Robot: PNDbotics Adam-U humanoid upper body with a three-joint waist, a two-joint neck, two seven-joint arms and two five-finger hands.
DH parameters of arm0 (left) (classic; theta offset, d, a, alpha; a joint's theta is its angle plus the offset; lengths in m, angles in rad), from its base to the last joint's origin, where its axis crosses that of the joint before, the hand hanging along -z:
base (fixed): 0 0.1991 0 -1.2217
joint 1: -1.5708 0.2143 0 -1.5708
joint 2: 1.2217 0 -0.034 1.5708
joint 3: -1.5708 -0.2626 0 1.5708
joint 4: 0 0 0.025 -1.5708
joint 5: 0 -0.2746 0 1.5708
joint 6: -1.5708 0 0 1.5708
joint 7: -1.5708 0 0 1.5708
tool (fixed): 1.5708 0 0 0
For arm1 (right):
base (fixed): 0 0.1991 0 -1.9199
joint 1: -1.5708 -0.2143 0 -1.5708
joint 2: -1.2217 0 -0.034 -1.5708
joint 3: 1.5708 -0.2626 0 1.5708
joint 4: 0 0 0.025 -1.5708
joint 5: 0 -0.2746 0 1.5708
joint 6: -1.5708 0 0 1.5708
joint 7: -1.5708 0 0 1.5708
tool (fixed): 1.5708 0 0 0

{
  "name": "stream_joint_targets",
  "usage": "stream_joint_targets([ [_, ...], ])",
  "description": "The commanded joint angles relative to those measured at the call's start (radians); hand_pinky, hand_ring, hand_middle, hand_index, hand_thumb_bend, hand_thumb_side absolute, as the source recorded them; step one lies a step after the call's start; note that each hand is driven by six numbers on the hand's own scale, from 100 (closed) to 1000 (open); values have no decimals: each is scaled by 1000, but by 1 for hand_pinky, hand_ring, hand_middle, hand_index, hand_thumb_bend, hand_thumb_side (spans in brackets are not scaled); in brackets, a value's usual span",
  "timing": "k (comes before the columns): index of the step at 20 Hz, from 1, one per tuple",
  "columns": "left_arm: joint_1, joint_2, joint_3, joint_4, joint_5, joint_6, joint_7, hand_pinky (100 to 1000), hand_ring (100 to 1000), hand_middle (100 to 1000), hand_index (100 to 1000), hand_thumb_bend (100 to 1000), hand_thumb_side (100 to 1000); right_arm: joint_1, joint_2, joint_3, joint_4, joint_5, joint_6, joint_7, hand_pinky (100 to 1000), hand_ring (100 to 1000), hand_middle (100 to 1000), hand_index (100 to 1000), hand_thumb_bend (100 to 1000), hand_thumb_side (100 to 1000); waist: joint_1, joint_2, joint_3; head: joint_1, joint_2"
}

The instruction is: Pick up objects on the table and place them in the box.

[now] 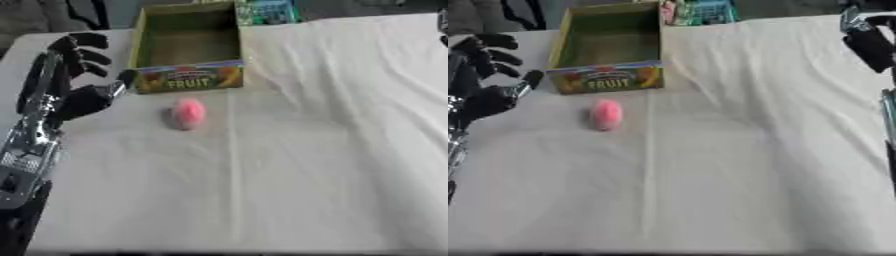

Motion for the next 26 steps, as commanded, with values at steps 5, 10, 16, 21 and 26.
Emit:
stream_joint_targets([
  [5, -65, 114, -97, 22, -118, 16, -171, 604, 638, 685, 778, 646, 100, -16, -13, -2, -18, 3, -2, 5, 724, 874, 702, 894, 100, 491, 0, -23, -6, 8, 0],
  [10, -98, 136, -158, 61, -163, 11, -239, 612, 642, 690, 785, 683, 100, -16, -12, 0, -18, 3, -3, 8, 724, 874, 702, 895, 100, 491, 2, -25, -8, 11, 1],
  [16, -141, 117, -195, 115, -185, 9, -253, 618, 654, 702, 792, 728, 100, -15, -10, 1, -17, 3, -3, 8, 724, 874, 701, 894, 100, 491, 1, -26, -13, 12, 4],
  [21, -177, 90, -209, 162, -204, 10, -231, 621, 661, 704, 792, 725, 100, -14, -9, 1, -15, 2, -4, 9, 724, 874, 701, 895, 100, 492, 0, -27, -14, 13, 5],
  [26, -219, 61, -235, 218, -244, 15, -203, 621, 658, 696, 786, 674, 100, -13, -6, 3, -14, 1, -4, 11, 725, 874, 701, 894, 100, 492, -2, -30, -17, 14, 7],
])
